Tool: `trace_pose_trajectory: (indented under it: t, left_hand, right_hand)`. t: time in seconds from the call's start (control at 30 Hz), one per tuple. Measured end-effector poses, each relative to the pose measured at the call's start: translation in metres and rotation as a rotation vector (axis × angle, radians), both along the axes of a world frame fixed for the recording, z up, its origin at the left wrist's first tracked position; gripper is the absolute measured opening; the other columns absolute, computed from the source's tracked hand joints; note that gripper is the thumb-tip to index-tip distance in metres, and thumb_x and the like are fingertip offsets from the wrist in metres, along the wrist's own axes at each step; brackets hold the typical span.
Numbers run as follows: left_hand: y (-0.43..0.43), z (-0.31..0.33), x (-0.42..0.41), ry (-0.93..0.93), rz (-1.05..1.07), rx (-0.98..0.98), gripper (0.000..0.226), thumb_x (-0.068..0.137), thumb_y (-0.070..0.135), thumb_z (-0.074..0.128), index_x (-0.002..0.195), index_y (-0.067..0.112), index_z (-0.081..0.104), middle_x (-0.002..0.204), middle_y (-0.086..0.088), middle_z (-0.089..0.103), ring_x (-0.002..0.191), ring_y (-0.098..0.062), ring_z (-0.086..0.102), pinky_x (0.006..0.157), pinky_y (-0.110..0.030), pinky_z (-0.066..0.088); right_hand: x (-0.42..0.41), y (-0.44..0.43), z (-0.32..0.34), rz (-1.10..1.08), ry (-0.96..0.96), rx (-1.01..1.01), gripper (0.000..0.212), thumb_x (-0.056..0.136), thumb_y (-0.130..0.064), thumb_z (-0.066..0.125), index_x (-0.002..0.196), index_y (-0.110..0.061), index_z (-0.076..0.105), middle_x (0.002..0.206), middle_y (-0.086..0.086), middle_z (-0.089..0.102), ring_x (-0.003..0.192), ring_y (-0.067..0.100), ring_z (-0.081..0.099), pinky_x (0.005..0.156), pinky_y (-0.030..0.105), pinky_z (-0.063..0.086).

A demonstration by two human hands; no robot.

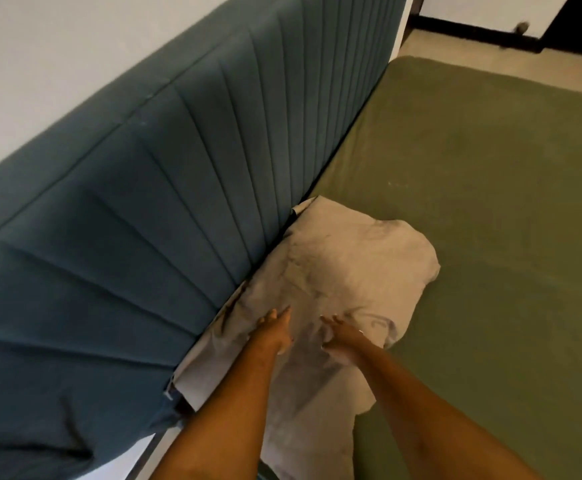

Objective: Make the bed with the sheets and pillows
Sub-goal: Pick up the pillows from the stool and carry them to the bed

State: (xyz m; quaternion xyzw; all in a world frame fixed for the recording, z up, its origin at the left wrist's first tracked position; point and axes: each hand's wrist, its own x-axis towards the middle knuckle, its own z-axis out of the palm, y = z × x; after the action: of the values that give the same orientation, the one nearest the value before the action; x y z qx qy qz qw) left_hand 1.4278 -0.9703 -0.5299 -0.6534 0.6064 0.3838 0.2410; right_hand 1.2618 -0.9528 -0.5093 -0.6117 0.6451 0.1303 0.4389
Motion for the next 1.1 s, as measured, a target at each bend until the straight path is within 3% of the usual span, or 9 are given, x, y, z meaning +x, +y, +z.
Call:
trace_pose_trajectory:
  t: [0.1,0.23,0.47,0.6,0.7,0.83,0.97,1.1]
  left_hand:
    - [0.020,0.033,-0.006,0.013,0.025,-0.012,0.074,0.099,0.038,0.046,0.153,0.029,-0.003,0.161,-0.006,-0.005,0.146,-0.034,0.004,0.116,-0.049,0.019]
    - [0.062,0.092,-0.003,0.018,0.133,-0.113,0.079,0.096,0.042,0.049,0.153,0.027,-0.004,0.160,-0.008,-0.004,0.146,-0.034,0.003,0.117,-0.048,0.017]
    - [0.207,0.178,0.027,-0.017,0.347,-0.358,0.081,0.093,0.044,0.053,0.153,0.023,0.003,0.159,-0.009,0.012,0.143,-0.032,0.019,0.116,-0.047,0.021]
    - [0.334,0.194,0.051,-0.035,0.607,-0.398,0.078,0.090,0.043,0.056,0.153,0.028,0.012,0.156,-0.009,0.017,0.141,-0.035,0.020,0.113,-0.050,0.027]
    - [0.455,0.208,0.076,-0.100,0.857,-0.389,0.078,0.092,0.047,0.054,0.153,0.029,0.010,0.159,-0.008,0.012,0.143,-0.034,0.017,0.114,-0.050,0.025]
    - [0.617,0.210,0.112,-0.203,1.222,-0.349,0.079,0.092,0.044,0.054,0.153,0.026,0.008,0.158,-0.011,0.013,0.143,-0.035,0.018,0.116,-0.047,0.022]
    - [0.764,0.191,0.110,-0.267,1.543,-0.269,0.082,0.089,0.047,0.055,0.153,0.026,0.008,0.159,-0.010,0.008,0.145,-0.033,0.012,0.116,-0.049,0.020]
    - [0.852,0.172,0.070,-0.166,1.744,-0.209,0.085,0.087,0.047,0.060,0.153,0.027,0.010,0.158,-0.011,0.011,0.145,-0.033,0.013,0.117,-0.049,0.019]
  right_hand:
    - [0.004,0.013,0.024,0.097,0.011,0.015,0.068,0.098,-0.015,0.045,0.154,-0.026,0.007,0.161,0.007,0.001,0.146,0.029,0.016,0.116,0.033,0.022]
    - [0.011,0.042,0.072,0.235,-0.016,-0.042,0.068,0.100,-0.013,0.043,0.154,-0.023,0.004,0.161,0.007,0.001,0.147,0.027,0.014,0.116,0.033,0.023]
    - [0.035,0.140,0.157,0.427,-0.132,-0.141,0.059,0.099,-0.015,0.046,0.151,-0.013,0.020,0.155,0.011,0.027,0.142,0.026,0.028,0.115,0.031,0.024]
    - [0.082,0.226,0.197,0.734,-0.066,-0.184,0.058,0.103,-0.023,0.038,0.153,-0.010,0.011,0.157,0.014,0.019,0.142,0.030,0.024,0.116,0.036,0.021]
    - [0.136,0.312,0.214,0.963,-0.108,-0.175,0.060,0.099,-0.024,0.045,0.153,-0.019,0.018,0.156,0.009,0.026,0.139,0.028,0.033,0.113,0.034,0.030]
    - [0.196,0.427,0.226,1.259,-0.163,-0.158,0.059,0.099,-0.027,0.046,0.152,-0.024,0.021,0.156,0.007,0.027,0.139,0.027,0.033,0.112,0.032,0.030]
    - [0.232,0.530,0.214,1.509,-0.179,-0.139,0.060,0.098,-0.028,0.048,0.152,-0.023,0.023,0.156,0.006,0.027,0.139,0.025,0.034,0.112,0.032,0.030]
    - [0.246,0.607,0.189,1.672,-0.089,-0.101,0.062,0.097,-0.033,0.050,0.151,-0.025,0.022,0.152,0.009,0.034,0.136,0.026,0.038,0.111,0.033,0.032]
